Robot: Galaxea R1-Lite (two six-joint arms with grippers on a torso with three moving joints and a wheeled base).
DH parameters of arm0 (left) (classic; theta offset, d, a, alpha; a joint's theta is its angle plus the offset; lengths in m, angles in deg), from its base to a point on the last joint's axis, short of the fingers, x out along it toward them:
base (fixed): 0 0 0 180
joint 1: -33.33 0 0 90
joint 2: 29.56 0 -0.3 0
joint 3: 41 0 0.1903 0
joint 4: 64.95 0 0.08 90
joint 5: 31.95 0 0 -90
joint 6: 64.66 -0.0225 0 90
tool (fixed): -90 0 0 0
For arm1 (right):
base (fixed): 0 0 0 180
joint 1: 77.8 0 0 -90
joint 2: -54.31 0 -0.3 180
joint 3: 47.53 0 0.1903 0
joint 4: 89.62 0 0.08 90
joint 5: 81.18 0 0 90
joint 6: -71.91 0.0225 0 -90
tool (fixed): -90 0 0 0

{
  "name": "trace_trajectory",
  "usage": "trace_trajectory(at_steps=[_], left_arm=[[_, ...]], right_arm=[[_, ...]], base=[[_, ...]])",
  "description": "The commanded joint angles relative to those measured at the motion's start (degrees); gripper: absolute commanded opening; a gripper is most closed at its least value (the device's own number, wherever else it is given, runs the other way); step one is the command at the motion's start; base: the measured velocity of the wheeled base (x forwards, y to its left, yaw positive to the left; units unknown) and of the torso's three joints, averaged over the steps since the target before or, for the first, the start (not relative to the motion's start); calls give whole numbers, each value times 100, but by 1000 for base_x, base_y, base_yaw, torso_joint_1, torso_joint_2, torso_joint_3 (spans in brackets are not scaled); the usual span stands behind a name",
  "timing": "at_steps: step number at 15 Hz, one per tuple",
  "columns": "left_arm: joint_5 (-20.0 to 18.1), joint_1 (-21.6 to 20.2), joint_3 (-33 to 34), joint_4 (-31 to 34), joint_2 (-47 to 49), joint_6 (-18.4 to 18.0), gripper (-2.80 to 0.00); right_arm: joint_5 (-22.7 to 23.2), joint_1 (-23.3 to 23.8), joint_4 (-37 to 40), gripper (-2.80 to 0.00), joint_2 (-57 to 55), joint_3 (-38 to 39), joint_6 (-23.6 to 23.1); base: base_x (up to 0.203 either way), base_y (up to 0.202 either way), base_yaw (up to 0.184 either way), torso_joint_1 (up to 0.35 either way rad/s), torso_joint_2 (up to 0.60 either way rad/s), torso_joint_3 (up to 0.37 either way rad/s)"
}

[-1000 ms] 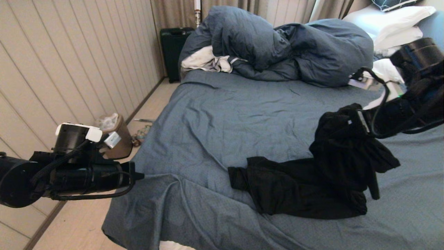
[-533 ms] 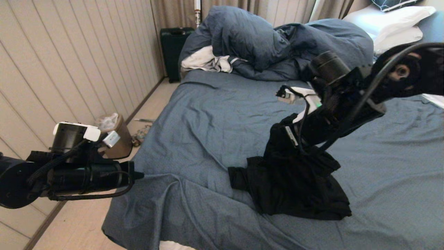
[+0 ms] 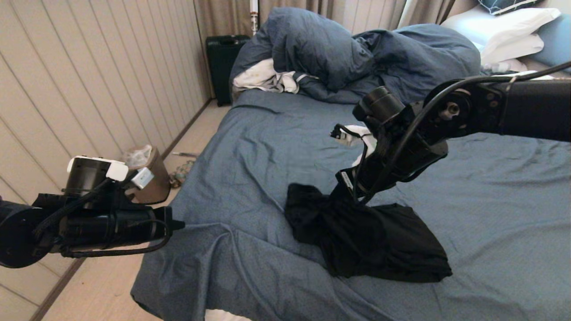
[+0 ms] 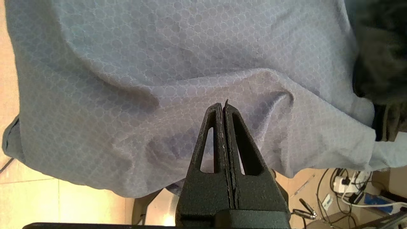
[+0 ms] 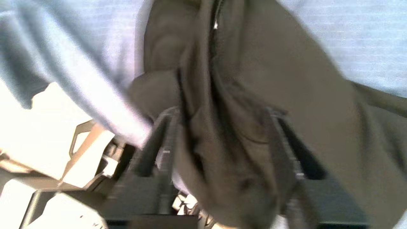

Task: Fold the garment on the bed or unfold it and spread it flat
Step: Fold the black T-shirt

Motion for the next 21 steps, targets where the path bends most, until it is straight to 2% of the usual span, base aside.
trace_trajectory(at_steps=[1,3,4,5,6,8,9,11,13,15,18,21], left_arm=[[-19,-2,2,-4,-5,13,-280],[-19,-2,2,-11,-31,13,-280],[-19,4,7,-11,-40,21,-280],[-19,-1,26,-6,-58,13,-280],[-19,17,37,-3,-67,13,-280],[-19,76,54,-3,-75,22,-280],[-19,101,77,-11,-75,22,-280],[-25,146,87,5,-113,48,-280],[-19,217,102,6,-140,80,-280],[-19,217,107,6,-137,74,-280],[-19,217,107,-3,-122,74,-280],[-19,217,107,-3,-119,74,-280]], right_arm=[[63,-112,24,0,154,-3,7],[74,-114,8,0,295,-172,53],[65,-50,20,0,316,-305,243],[16,81,19,-149,324,-338,454],[-15,305,8,-280,312,-347,517],[-50,856,26,-280,300,-249,541],[-76,914,28,-280,270,-117,559],[-622,915,15,-280,101,123,604],[-835,824,-15,-280,-12,455,610],[-850,534,-39,-280,-243,536,623],[-879,-33,-491,-280,-518,663,665],[-853,-742,-549,-280,-537,767,864]], base=[[0,0,0,0,0,0],[0,0,0,0,0,0],[0,0,0,0,0,0],[0,0,0,0,0,0],[0,0,0,0,0,0],[0,0,0,0,0,0],[0,0,0,0,0,0],[0,0,0,0,0,0],[0,0,0,0,0,0],[0,0,0,0,0,0],[0,0,0,0,0,0],[0,0,0,0,0,0]])
